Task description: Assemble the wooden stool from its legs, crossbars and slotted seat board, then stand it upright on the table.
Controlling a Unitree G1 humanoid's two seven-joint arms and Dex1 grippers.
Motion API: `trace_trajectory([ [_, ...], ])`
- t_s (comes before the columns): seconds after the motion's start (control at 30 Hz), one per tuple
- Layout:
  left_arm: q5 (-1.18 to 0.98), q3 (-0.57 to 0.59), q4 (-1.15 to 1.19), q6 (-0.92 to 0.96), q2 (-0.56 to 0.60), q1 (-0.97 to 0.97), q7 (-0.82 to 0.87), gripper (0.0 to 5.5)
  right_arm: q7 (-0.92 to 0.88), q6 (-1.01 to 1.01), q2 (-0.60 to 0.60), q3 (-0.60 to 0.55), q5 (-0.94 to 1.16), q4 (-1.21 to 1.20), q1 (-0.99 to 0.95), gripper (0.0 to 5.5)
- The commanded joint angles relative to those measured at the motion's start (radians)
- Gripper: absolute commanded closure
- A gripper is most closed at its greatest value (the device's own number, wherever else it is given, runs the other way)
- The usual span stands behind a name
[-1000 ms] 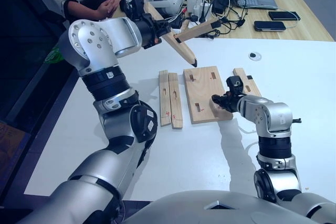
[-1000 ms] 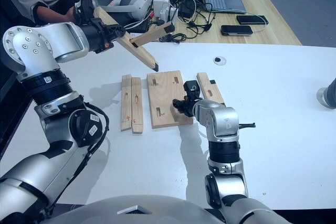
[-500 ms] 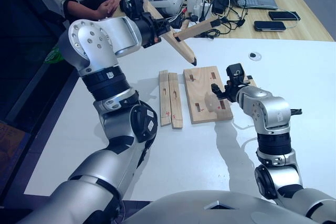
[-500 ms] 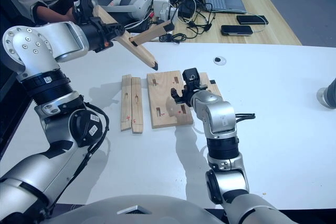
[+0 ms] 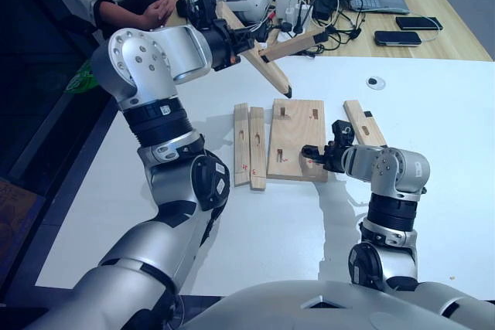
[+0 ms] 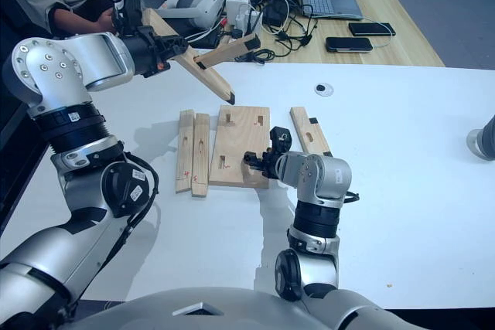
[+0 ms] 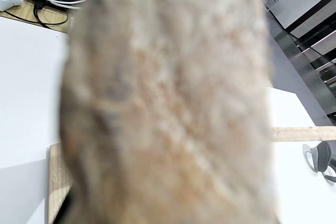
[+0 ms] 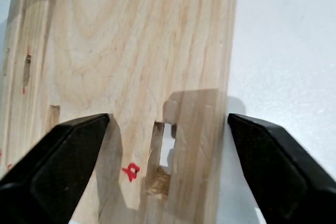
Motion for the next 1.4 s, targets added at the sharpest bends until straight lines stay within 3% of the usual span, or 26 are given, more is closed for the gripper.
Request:
trace_trajectory([
  [0.03, 0.005, -0.028, 0.018, -0.007, 0.042, 0.006, -0.025, 4.47, 0.011, 0.057, 0.084, -0.040, 0.039, -0.013, -0.048, 1.24],
  [0.37, 0.006, -0.132, 0.112, -0.064, 0.111, 0.011, -0.110, 4.47, 0.050, 0.056, 0.032, 0.063, 0.115, -0.026, -0.043, 1.24],
  [0.63, 0.002, -0.180, 0.148, -0.091, 0.128, 0.004, -0.146, 4.47, 0.212, -0.138, -0.333, 0.537, 0.113, -0.102, -0.007, 1.24],
  [0.73, 0.003, -0.188, 0.157, -0.097, 0.134, 0.002, -0.153, 4.47, 0.268, -0.215, -0.423, 0.631, 0.102, -0.105, -0.016, 1.24],
  [1.03, 0.018, -0.262, 0.218, -0.151, 0.164, -0.006, -0.198, 4.47, 0.312, -0.380, -0.471, 0.755, 0.029, -0.011, -0.059, 1.24],
  [1.4, 0.095, -0.436, 0.368, -0.354, 0.224, -0.037, -0.350, 4.47, 0.349, -0.425, -0.456, 0.776, -0.007, 0.024, -0.072, 1.24],
])
